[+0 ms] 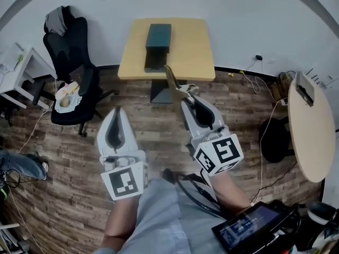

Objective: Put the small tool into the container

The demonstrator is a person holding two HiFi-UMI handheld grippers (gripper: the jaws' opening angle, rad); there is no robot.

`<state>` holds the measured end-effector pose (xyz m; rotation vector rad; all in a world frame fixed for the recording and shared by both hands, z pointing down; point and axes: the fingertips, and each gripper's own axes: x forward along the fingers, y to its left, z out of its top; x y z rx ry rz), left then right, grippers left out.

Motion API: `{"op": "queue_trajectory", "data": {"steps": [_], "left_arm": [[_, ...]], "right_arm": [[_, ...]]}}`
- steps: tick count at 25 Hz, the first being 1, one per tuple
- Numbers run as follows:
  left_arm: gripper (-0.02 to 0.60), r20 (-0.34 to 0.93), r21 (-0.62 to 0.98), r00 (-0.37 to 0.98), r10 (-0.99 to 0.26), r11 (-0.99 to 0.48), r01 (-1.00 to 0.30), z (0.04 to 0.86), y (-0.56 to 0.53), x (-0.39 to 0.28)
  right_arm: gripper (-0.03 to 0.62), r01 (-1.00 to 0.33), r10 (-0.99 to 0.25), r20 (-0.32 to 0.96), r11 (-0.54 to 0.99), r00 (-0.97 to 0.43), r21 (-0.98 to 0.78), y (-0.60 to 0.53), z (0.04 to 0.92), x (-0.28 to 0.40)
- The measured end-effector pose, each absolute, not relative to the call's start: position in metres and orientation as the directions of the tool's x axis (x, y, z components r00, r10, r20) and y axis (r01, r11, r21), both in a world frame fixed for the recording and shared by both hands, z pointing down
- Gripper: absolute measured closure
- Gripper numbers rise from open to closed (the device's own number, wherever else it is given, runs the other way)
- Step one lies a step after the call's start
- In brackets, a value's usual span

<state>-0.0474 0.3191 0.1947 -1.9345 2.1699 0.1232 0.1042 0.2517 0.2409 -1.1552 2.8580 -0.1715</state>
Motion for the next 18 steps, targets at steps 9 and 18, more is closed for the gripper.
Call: {"op": "queue_trajectory", "data": {"steps": [9, 18], "left_arm": [[0.571, -0.205, -0.07, -0.065, -0.977, 0.081, -0.994, 0.203, 0.27, -0.054], [0.571, -0.141, -0.098, -0.051, -0.989, 0.065, -0.993, 0.235, 0.19, -0.065]], "right_arm": [[0.508, -0.724, -0.73, -0.003, 0.679, -0.684, -0.118, 0.212, 0.241, 0.103], [0.508, -0.74, -0.744, 0.043, 0.653, -0.666, -0.161, 0.13, 0.277, 0.096]]}}
